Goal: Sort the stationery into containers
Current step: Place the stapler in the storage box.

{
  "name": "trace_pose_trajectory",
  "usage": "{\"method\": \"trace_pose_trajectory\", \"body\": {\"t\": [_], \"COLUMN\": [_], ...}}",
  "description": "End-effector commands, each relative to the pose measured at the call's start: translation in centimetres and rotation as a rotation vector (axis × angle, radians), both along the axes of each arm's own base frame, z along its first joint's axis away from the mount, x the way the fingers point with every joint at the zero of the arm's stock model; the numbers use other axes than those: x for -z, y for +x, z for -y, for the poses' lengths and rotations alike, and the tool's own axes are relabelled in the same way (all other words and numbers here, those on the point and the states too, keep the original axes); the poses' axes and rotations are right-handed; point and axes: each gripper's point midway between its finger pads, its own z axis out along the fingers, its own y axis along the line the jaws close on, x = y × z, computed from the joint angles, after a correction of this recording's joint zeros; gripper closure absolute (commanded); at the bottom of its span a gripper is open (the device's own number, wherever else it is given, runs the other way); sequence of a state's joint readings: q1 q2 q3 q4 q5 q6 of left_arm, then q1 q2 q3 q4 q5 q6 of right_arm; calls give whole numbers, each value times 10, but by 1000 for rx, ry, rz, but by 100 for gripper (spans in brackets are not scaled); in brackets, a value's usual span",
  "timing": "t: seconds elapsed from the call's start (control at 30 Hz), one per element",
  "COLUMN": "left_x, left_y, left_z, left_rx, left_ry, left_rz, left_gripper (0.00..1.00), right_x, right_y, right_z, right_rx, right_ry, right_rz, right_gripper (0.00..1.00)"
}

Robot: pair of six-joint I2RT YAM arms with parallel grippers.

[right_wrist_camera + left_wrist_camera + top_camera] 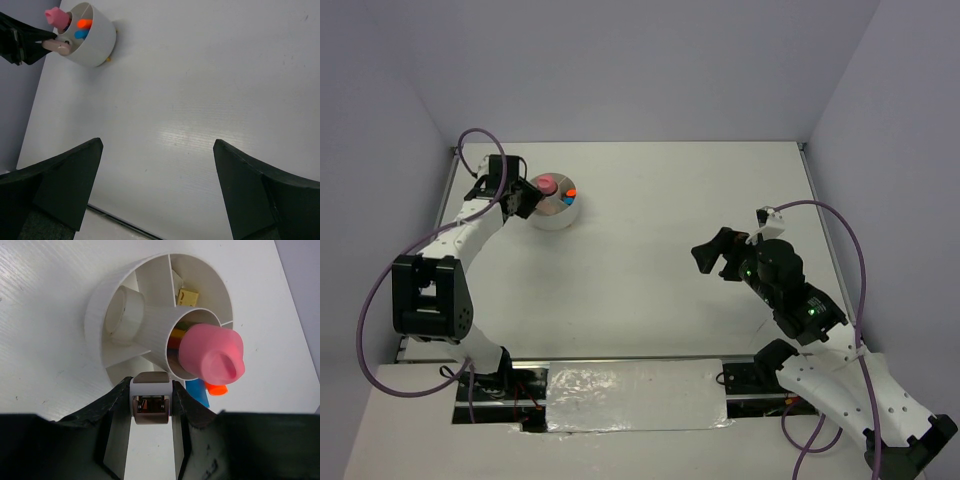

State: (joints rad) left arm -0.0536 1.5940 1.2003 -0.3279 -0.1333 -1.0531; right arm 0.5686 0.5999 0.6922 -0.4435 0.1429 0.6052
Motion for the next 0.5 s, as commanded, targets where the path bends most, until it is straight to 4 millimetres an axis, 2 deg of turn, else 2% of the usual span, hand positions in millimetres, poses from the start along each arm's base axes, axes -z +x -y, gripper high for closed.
{"method": "trace_pose_trajectory", "body": {"t": [0.0,0.27,0.4,0.47], "left_x": [-25,-15,-16,-18], "left_y": [10,12,9,8], "left_z": [-3,-1,-3,-3], "left_rx": [-40,-51,-67,-65], "left_ry": [-28,-53,-52,-50], "left_rz": [116,111,105,110], "left_gripper": [100,100,79,88], "right_x": [-2,-6,-7,-6], "right_y": [0,0,0,0], "right_z": [1,4,4,4], "right_rx": [0,5,4,3], "right_ry": [-13,-27,-27,-28], "right_rz": [8,12,16,13], "right_gripper": [0,0,0,0]}}
